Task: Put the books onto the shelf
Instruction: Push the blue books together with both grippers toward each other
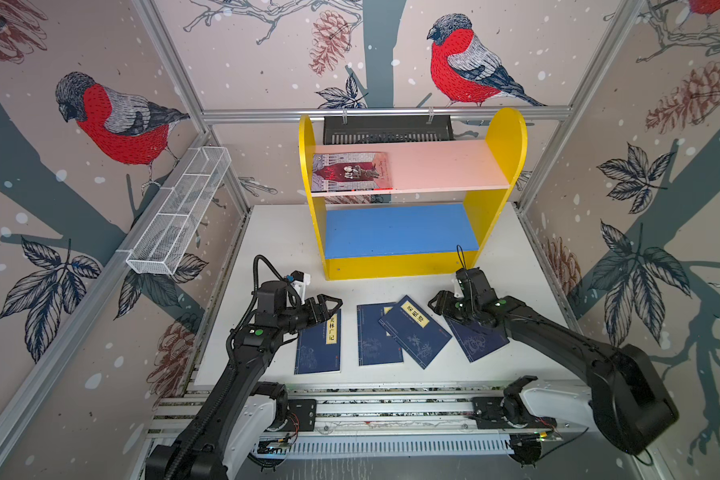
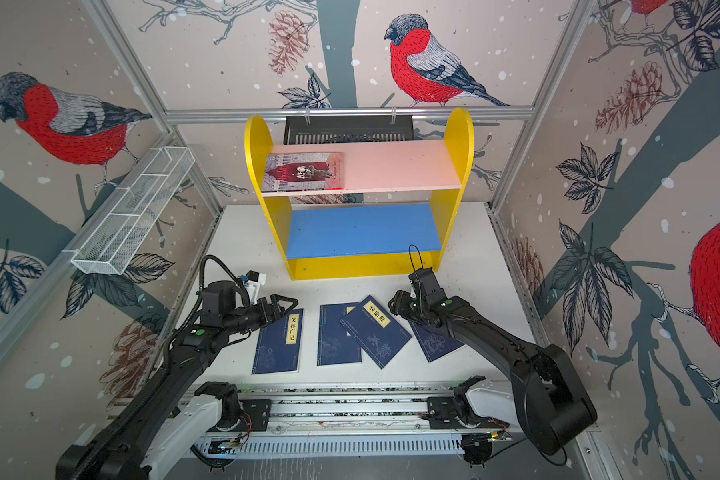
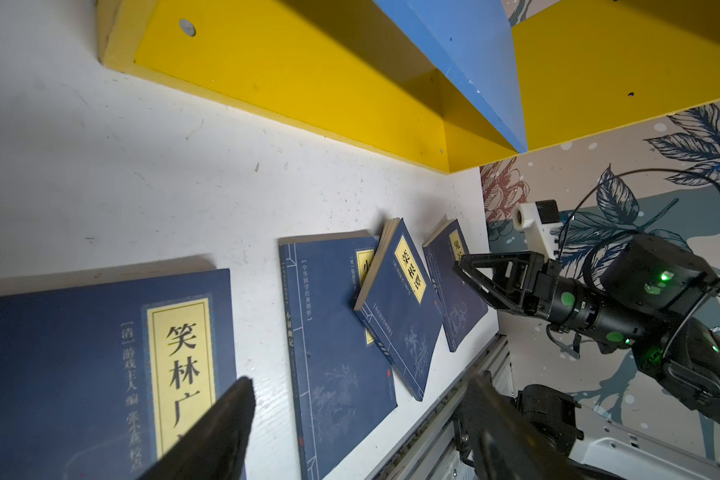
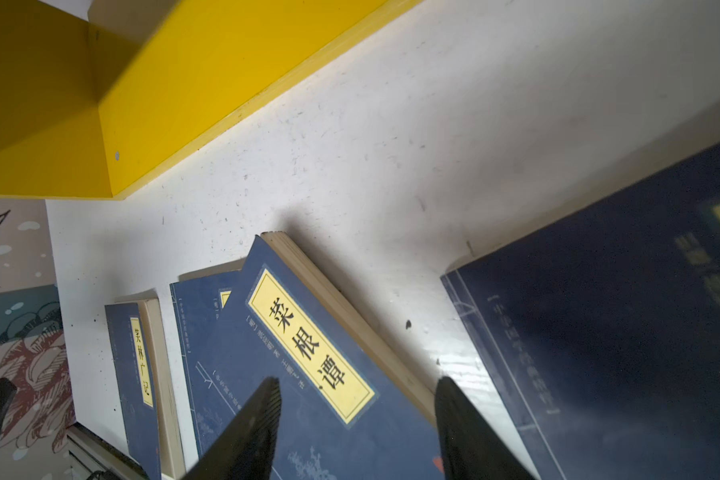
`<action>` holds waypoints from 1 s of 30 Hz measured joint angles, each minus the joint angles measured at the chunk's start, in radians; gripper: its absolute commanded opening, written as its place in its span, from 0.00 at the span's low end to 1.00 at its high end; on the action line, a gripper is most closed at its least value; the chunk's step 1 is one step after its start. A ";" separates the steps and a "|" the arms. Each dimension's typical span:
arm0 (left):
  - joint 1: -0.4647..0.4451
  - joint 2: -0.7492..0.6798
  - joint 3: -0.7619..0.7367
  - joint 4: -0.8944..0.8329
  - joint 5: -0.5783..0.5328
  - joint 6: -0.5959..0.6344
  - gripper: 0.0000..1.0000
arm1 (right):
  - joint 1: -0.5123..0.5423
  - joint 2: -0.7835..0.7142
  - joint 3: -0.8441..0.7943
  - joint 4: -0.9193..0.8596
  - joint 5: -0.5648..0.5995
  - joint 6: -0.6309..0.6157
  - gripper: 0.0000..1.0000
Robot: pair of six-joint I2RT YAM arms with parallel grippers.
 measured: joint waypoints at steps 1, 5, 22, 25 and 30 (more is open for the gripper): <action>0.000 0.010 0.000 0.008 0.000 0.000 0.80 | -0.003 0.016 0.011 0.005 -0.003 -0.016 0.61; -0.001 0.040 0.005 0.022 0.004 0.007 0.80 | -0.033 0.071 0.050 0.011 -0.019 -0.072 0.62; -0.058 0.119 -0.033 0.073 -0.003 -0.056 0.77 | -0.066 0.140 -0.008 0.003 -0.173 -0.145 0.63; -0.109 0.151 -0.025 0.074 -0.009 -0.056 0.77 | -0.062 0.130 -0.017 0.000 -0.187 -0.141 0.63; -0.188 0.224 0.000 0.108 -0.024 -0.056 0.75 | -0.056 0.121 -0.016 -0.008 -0.209 -0.123 0.63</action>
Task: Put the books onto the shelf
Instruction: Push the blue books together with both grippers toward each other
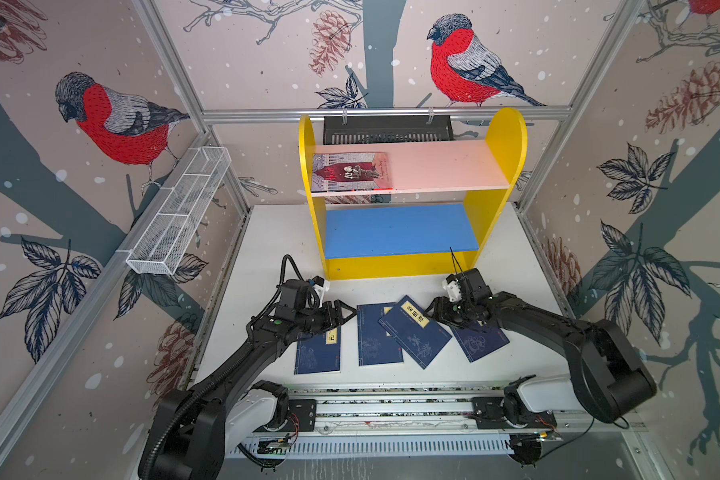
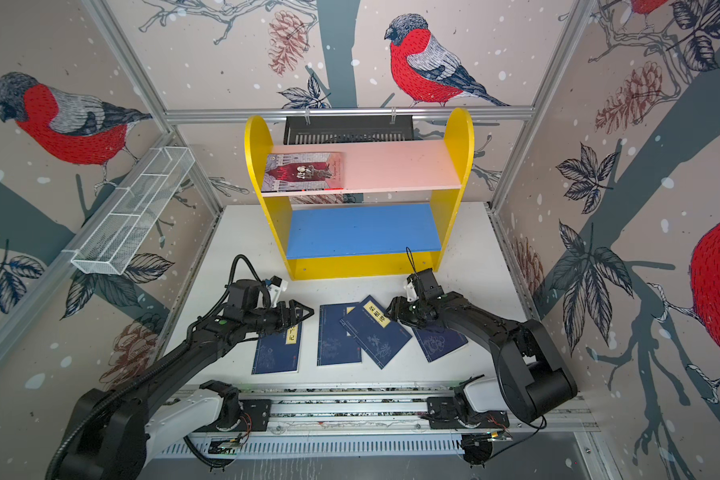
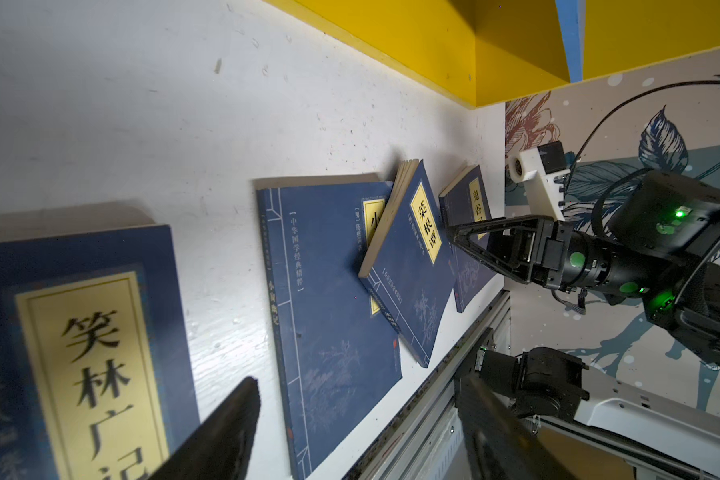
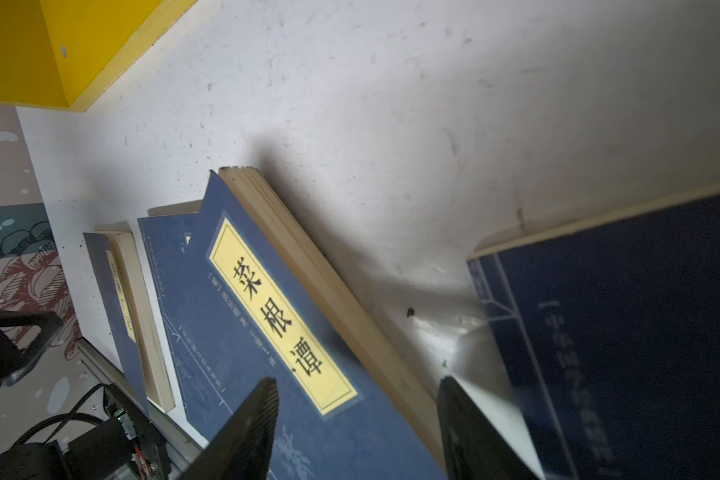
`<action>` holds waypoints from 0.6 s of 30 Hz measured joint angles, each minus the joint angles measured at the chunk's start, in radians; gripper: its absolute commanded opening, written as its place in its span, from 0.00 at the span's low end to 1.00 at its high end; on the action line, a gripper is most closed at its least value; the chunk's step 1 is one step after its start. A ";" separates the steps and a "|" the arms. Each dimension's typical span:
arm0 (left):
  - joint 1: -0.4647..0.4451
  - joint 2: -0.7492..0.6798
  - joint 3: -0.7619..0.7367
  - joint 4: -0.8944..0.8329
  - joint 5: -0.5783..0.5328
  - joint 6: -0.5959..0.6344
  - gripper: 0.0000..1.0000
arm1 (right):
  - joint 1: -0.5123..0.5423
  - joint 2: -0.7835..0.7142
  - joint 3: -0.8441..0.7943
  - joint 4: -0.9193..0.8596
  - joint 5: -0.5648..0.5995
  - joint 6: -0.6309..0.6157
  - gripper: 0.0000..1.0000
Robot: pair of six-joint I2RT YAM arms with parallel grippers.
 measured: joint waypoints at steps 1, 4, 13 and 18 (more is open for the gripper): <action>-0.014 0.018 0.002 0.011 -0.001 -0.001 0.75 | 0.007 0.002 0.002 -0.006 -0.003 0.000 0.63; -0.055 0.063 0.003 0.037 0.001 -0.020 0.75 | 0.034 0.017 0.003 -0.013 -0.013 0.000 0.63; -0.129 0.151 0.006 0.149 0.003 -0.051 0.75 | 0.071 0.011 0.011 -0.034 0.002 0.004 0.63; -0.142 0.165 -0.001 0.177 0.006 -0.061 0.77 | 0.071 0.020 0.004 -0.043 0.010 0.003 0.63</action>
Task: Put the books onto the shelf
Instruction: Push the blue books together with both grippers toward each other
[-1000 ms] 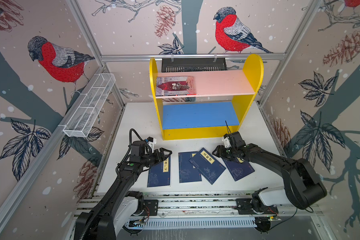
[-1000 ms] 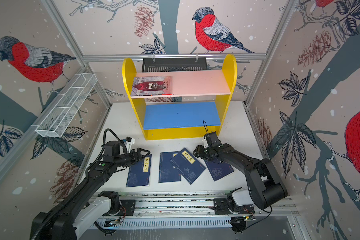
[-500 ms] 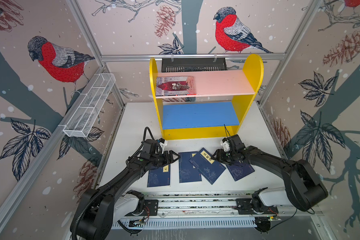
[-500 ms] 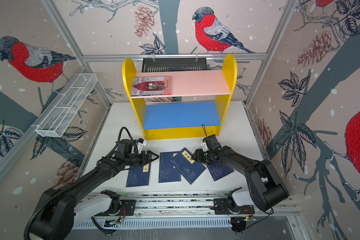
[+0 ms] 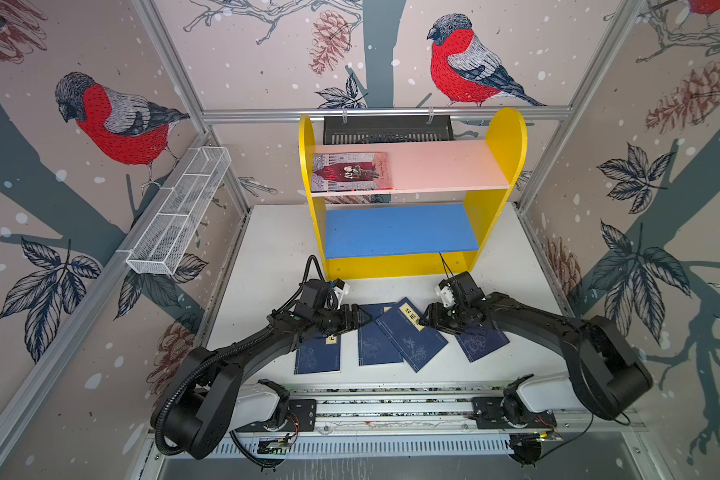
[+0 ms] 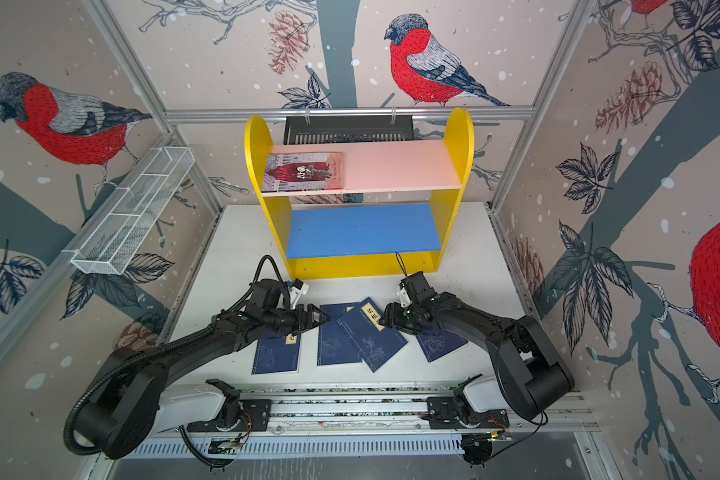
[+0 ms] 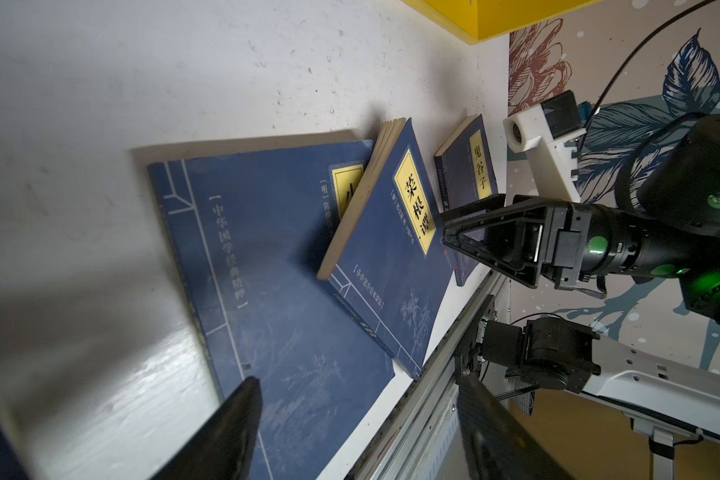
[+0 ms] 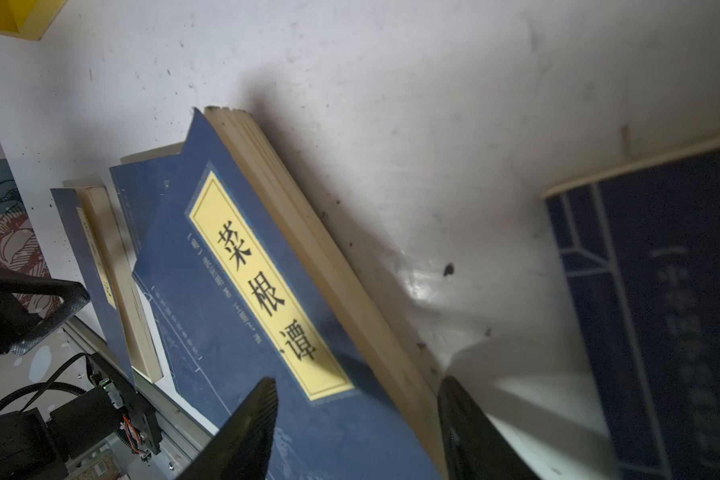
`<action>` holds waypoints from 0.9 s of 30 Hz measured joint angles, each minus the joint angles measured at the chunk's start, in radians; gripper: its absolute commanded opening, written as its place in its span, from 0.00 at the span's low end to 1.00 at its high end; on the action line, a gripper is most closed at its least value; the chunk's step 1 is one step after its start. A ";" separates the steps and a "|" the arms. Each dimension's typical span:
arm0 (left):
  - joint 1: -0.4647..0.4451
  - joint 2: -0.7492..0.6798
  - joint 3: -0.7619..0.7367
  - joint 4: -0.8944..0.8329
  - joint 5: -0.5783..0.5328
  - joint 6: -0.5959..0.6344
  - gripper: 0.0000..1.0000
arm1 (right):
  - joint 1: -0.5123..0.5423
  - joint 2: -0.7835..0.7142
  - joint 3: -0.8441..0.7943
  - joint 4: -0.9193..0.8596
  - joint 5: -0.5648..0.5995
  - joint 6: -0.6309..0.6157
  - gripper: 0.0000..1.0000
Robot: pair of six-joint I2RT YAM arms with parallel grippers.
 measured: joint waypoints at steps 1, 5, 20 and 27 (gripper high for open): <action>0.000 0.001 -0.003 0.004 0.001 -0.002 0.77 | 0.000 0.001 -0.005 0.002 -0.001 0.000 0.63; -0.001 0.021 -0.004 0.004 0.013 -0.008 0.77 | 0.015 0.005 -0.010 0.021 -0.013 0.003 0.63; -0.002 0.023 -0.037 0.027 0.007 -0.010 0.76 | 0.081 0.005 -0.024 0.086 -0.066 0.064 0.61; -0.022 0.062 -0.036 0.050 0.018 -0.016 0.74 | 0.057 -0.005 -0.051 0.095 -0.063 0.076 0.61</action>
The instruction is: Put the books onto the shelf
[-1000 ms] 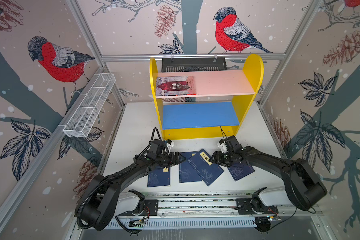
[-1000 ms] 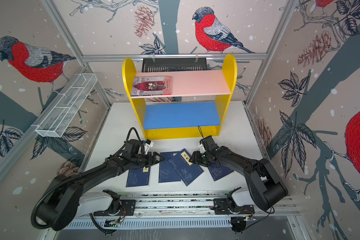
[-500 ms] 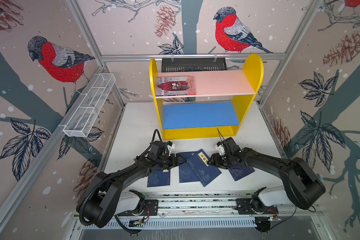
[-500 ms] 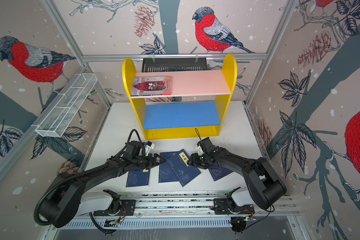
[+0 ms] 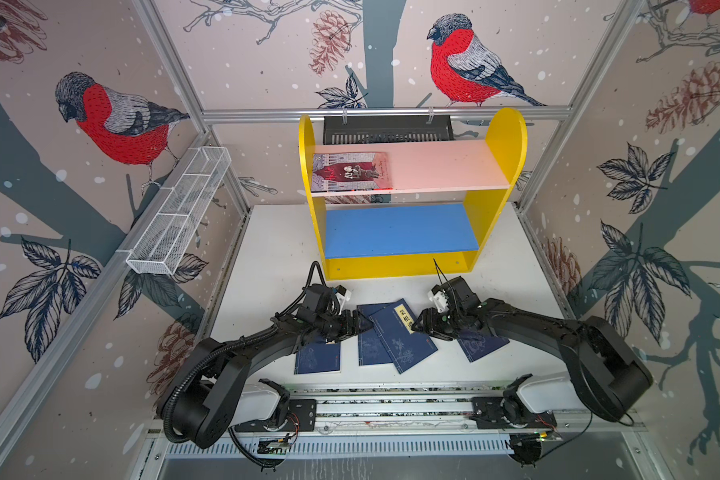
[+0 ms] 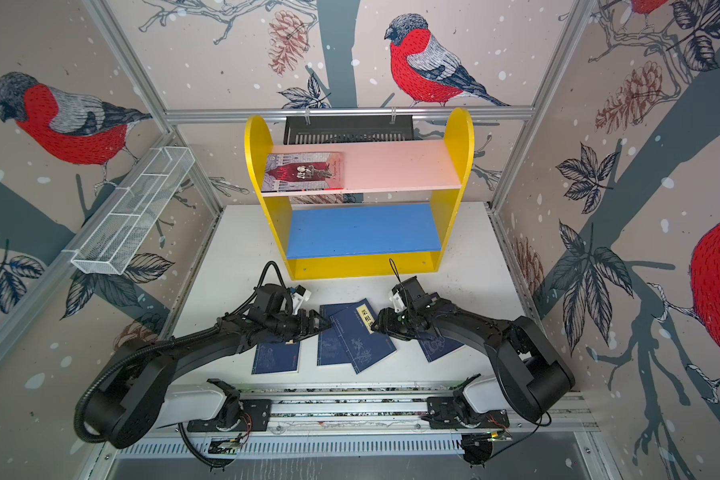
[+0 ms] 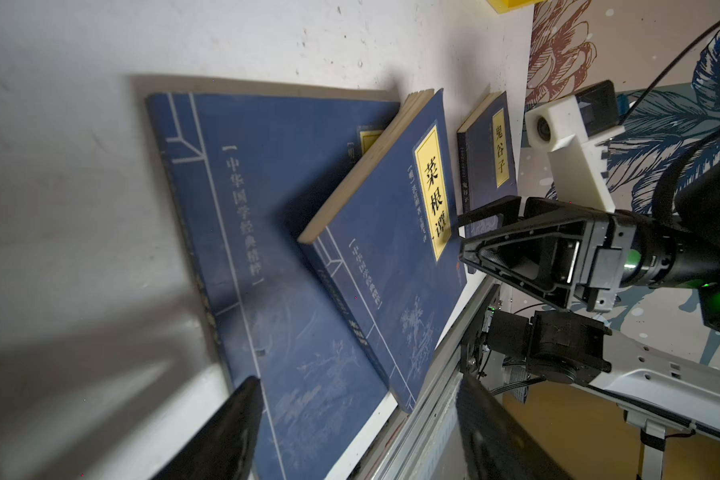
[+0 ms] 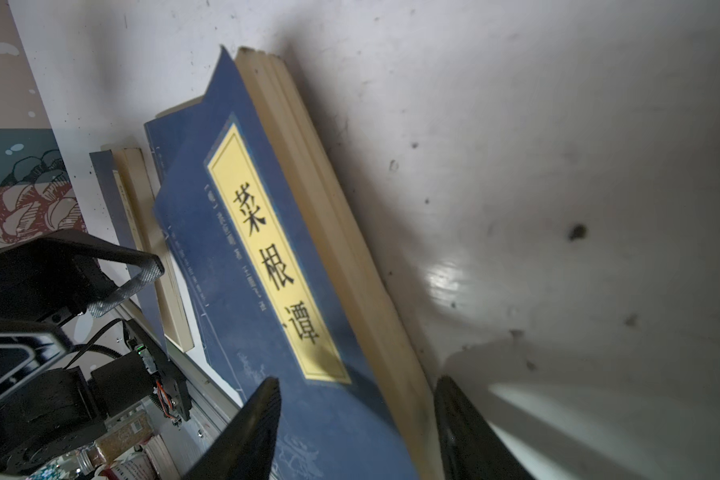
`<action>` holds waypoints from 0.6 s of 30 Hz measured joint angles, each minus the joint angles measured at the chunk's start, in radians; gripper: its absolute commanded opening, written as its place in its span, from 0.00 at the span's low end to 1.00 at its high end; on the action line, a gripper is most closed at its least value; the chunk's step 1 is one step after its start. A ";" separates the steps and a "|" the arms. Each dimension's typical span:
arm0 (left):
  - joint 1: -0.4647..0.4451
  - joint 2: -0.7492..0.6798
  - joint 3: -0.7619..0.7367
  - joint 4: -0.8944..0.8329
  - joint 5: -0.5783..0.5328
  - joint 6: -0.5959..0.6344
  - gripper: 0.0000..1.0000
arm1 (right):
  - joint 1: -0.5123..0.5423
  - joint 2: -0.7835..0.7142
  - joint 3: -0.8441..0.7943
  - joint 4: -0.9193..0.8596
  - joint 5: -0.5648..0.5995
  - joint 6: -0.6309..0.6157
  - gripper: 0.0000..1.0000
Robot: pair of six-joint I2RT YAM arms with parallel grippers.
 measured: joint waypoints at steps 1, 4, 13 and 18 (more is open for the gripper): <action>-0.004 0.006 0.002 0.003 0.000 0.000 0.74 | -0.006 0.002 -0.006 0.011 -0.008 0.000 0.61; -0.011 0.027 0.007 0.010 0.005 -0.001 0.73 | -0.006 0.005 -0.021 0.050 -0.028 -0.001 0.60; -0.035 0.104 0.021 0.034 0.050 -0.008 0.68 | -0.003 -0.027 -0.075 0.092 -0.103 0.001 0.57; -0.053 0.148 0.040 0.069 0.066 -0.019 0.66 | -0.005 -0.058 -0.123 0.142 -0.156 0.032 0.57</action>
